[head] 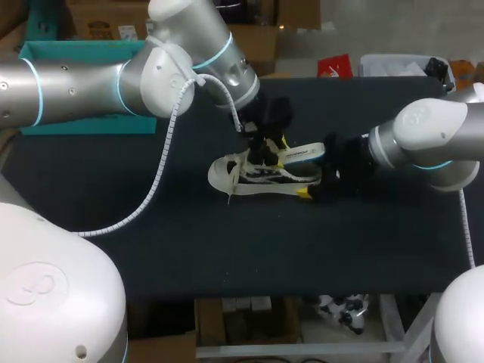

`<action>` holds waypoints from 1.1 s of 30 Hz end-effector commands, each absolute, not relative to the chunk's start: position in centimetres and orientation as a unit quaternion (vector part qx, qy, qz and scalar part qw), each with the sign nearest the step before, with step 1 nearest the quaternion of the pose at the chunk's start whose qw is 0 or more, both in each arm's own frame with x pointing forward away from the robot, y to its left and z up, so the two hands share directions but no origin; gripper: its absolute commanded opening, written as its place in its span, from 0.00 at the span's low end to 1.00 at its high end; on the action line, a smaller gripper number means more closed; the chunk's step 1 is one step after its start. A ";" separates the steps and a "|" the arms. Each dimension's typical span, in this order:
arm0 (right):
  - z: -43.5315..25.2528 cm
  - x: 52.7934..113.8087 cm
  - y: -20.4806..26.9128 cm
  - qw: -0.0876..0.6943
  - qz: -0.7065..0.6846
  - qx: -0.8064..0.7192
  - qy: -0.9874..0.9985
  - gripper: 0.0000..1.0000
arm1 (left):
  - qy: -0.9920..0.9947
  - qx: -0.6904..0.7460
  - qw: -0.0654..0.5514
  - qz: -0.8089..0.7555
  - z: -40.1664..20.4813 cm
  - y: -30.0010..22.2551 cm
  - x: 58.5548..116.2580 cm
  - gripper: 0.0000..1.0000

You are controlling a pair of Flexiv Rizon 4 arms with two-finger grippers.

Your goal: Open the shoe tongue, take the insole out of the shoe, put the insole back into the shoe, and pack the shoe into the shoebox

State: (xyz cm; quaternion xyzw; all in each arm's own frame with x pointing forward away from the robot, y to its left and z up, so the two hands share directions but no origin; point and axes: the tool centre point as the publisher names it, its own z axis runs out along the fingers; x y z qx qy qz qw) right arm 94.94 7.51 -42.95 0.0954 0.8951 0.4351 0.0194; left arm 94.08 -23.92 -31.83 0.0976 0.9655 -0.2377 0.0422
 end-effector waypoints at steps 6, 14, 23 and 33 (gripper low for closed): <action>-43.5 95.0 7.6 0.019 0.436 0.095 0.895 0.00 | 0.960 0.075 0.099 -0.250 -31.0 -24.0 91.7 0.84; -43.5 95.0 7.6 0.019 0.436 0.095 0.895 0.00 | 0.955 0.058 0.135 -0.258 -30.4 -25.2 91.2 0.67; -43.5 95.0 7.6 0.019 0.436 0.095 0.895 0.00 | 0.949 0.036 0.191 -0.250 -31.2 -26.8 90.7 0.58; -43.5 95.0 7.6 0.019 0.436 0.095 0.895 0.00 | 0.943 0.008 0.242 -0.230 -32.1 -27.6 92.2 0.60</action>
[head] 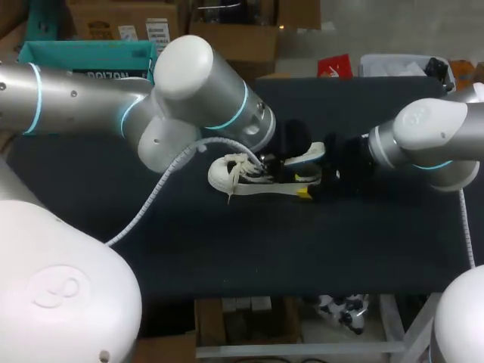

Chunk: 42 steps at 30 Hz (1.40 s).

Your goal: Open the shoe tongue, take the insole out of the shoe, put the insole back into the shoe, and pack the shoe into the shoebox

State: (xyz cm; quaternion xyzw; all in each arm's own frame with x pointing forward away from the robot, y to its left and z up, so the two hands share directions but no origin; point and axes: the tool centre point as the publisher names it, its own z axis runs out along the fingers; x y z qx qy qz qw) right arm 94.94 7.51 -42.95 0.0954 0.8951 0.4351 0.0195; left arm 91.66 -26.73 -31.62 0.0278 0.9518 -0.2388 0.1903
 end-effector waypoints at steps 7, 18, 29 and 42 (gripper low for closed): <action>-43.5 95.0 7.6 0.019 0.436 0.095 0.895 0.00 | 0.940 0.001 0.260 -0.219 -32.7 -27.9 93.0 0.45; -43.5 95.0 7.6 0.019 0.436 0.095 0.895 0.00 | 0.930 -0.018 0.299 -0.213 -33.2 -28.0 93.5 0.02; -43.5 95.0 7.6 0.019 0.436 0.095 0.895 0.00 | 0.925 -0.028 0.293 -0.239 -31.7 -26.7 93.5 0.00; -43.5 95.0 7.6 0.019 0.436 0.095 0.895 0.00 | 0.921 -0.010 0.202 -0.332 -26.9 -26.7 92.7 0.00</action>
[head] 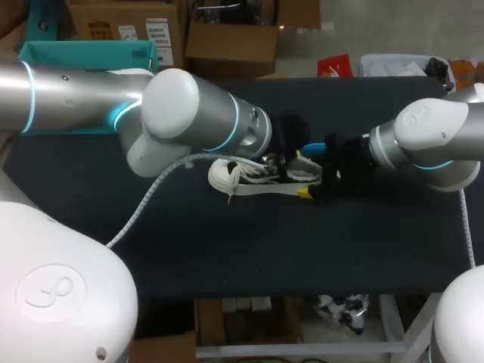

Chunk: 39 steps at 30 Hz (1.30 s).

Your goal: Open the shoe tongue, take the insole out of the shoe, put the insole back into the shoe, and pack the shoe into the shoebox

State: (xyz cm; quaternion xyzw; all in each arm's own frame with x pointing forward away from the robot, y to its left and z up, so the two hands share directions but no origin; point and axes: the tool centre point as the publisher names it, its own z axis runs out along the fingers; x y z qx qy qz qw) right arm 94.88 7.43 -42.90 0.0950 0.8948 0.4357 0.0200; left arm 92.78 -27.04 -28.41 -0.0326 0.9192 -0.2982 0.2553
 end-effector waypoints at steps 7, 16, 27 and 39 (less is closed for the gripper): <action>-43.5 95.0 7.6 0.019 0.436 0.095 0.895 0.00 | 0.908 0.004 0.174 -0.382 -24.4 -28.4 92.3 0.00; -43.0 95.2 7.0 0.019 0.428 0.093 0.899 0.00 | 0.896 0.022 0.164 -0.412 -22.5 -29.8 91.3 0.00; -41.8 95.4 5.5 0.020 0.414 0.105 0.904 1.00 | 0.870 0.031 0.118 -0.477 -18.9 -30.2 90.6 0.00; -40.3 94.0 2.6 0.011 0.382 0.156 0.911 1.00 | 0.832 0.037 0.043 -0.552 -14.8 -30.4 90.3 0.00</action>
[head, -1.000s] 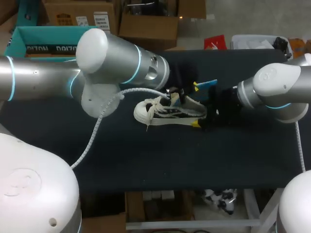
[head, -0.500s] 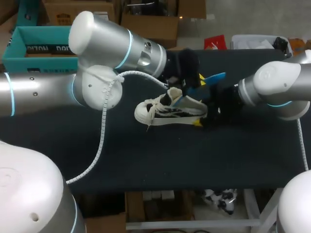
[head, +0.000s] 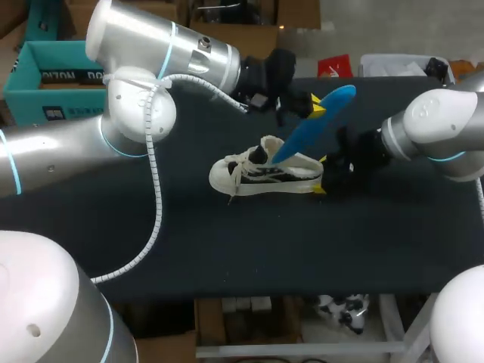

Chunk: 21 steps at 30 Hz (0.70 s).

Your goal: Open the shoe tongue, take the insole out of the shoe, put the insole back into the shoe, and pack the shoe into the shoebox

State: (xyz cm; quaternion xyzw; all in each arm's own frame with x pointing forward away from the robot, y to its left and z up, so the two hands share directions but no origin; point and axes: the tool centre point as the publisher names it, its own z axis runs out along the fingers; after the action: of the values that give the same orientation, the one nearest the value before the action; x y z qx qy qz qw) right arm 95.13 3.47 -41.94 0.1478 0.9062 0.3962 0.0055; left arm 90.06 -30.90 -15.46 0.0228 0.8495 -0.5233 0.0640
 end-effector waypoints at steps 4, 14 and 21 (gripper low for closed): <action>-38.4 93.7 1.7 0.015 0.354 0.163 0.921 1.00 | 0.824 0.043 0.028 -0.564 -13.5 -30.1 90.2 0.00; -33.5 95.2 2.5 0.031 0.285 0.141 0.947 1.00 | 0.812 0.065 -0.039 -0.578 -10.8 -27.3 90.0 0.00; -31.7 97.0 4.7 0.027 0.232 0.109 0.966 1.00 | 0.816 0.065 -0.054 -0.572 -10.0 -23.7 89.5 0.00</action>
State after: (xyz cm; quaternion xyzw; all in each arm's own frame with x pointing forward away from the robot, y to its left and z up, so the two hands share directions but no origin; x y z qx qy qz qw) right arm 96.04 3.73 -32.12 0.1087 0.9477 0.2969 0.0439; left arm 89.44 -25.76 -10.61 0.0619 0.8136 -0.5762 -0.0471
